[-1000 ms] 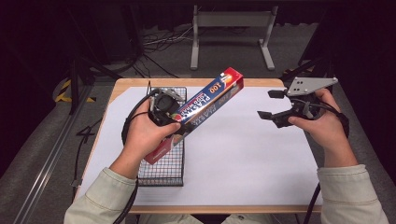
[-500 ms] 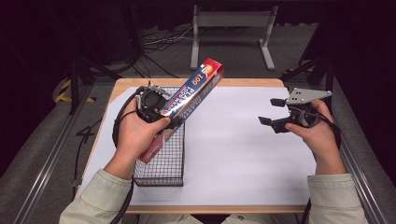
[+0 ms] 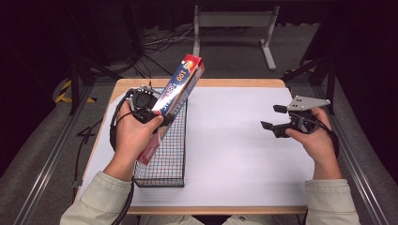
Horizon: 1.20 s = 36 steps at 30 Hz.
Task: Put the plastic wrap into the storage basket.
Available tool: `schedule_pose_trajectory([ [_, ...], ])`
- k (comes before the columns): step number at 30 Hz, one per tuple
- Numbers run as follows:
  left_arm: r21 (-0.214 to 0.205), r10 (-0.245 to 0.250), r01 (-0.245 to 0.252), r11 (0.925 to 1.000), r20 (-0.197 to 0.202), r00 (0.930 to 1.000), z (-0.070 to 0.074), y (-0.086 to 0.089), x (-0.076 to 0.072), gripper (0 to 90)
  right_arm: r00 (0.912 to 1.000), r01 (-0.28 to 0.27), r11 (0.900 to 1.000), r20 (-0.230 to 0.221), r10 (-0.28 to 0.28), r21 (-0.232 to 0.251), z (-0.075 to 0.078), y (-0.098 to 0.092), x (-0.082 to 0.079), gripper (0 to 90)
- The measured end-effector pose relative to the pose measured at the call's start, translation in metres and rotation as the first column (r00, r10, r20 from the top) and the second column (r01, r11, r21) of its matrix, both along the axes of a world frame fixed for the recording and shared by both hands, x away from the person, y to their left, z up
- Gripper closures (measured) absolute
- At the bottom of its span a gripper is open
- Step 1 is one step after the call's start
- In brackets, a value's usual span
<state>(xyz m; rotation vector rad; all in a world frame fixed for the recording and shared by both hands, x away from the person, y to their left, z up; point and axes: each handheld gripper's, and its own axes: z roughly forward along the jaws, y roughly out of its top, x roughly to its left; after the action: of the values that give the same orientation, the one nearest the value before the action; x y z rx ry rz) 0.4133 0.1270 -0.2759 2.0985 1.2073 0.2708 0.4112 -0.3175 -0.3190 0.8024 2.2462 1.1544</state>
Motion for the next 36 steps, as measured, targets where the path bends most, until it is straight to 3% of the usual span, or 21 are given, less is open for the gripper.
schedule_pose_trajectory([
  [4,-0.008,0.039,-0.039,0.9992,-0.010,0.9992,-0.003,0.001,0.000,40.4,1.0000,-0.004,1.0000,0.000,0.004,-0.004,-0.001,0.002,0.000,22.4],
  [7,-0.045,0.092,-0.094,0.9946,-0.042,0.9949,-0.007,0.002,-0.001,40.3,1.0000,-0.001,0.9999,-0.001,0.001,-0.010,-0.002,0.003,0.000,22.8],
  [14,-0.003,0.153,-0.153,0.9883,-0.024,0.9880,-0.012,-0.002,-0.004,40.1,1.0000,-0.004,0.9999,0.001,0.004,-0.011,-0.003,0.004,0.000,23.9],
  [16,-0.038,0.192,-0.193,0.9804,-0.044,0.9805,-0.016,-0.003,-0.004,40.1,1.0000,-0.005,0.9999,0.000,0.005,-0.013,-0.003,0.004,0.001,23.9],
  [18,-0.028,0.216,-0.217,0.9758,-0.033,0.9759,-0.019,-0.004,-0.003,40.2,1.0000,-0.006,0.9999,-0.002,0.006,-0.010,-0.004,0.004,0.001,23.9],
  [22,-0.055,0.258,-0.260,0.9641,-0.035,0.9655,-0.027,-0.004,-0.003,40.1,1.0000,0.001,0.9999,0.002,-0.001,-0.012,-0.004,0.004,0.000,23.7],
  [25,-0.042,0.275,-0.275,0.9604,-0.019,0.9613,-0.033,-0.007,-0.004,40.0,1.0000,0.001,0.9999,0.002,-0.001,-0.010,-0.004,0.004,0.000,23.6],
  [28,-0.044,0.311,-0.311,0.9495,0.001,0.9504,-0.038,-0.010,-0.005,39.9,1.0000,0.005,0.9999,-0.004,-0.005,-0.010,-0.005,0.004,0.000,23.1],
  [29,-0.052,0.326,-0.325,0.9442,0.002,0.9455,-0.040,-0.010,-0.005,39.8,1.0000,0.007,0.9999,-0.005,-0.007,-0.009,-0.006,0.004,0.000,22.8],
  [33,-0.066,0.347,-0.347,0.9355,-0.006,0.9377,-0.050,-0.012,-0.004,39.8,0.9999,0.015,0.9999,-0.007,-0.015,-0.007,-0.006,0.003,0.000,22.8],
  [35,-0.068,0.349,-0.349,0.9346,-0.008,0.9369,-0.052,-0.013,-0.004,39.7,0.9998,0.016,0.9999,-0.006,-0.016,-0.004,-0.006,0.003,0.000,22.8],
  [36,-0.072,0.361,-0.361,0.9299,-0.010,0.9326,-0.057,-0.015,-0.003,39.7,0.9998,0.017,0.9998,-0.005,-0.017,-0.006,-0.006,0.004,0.000,22.8],
])
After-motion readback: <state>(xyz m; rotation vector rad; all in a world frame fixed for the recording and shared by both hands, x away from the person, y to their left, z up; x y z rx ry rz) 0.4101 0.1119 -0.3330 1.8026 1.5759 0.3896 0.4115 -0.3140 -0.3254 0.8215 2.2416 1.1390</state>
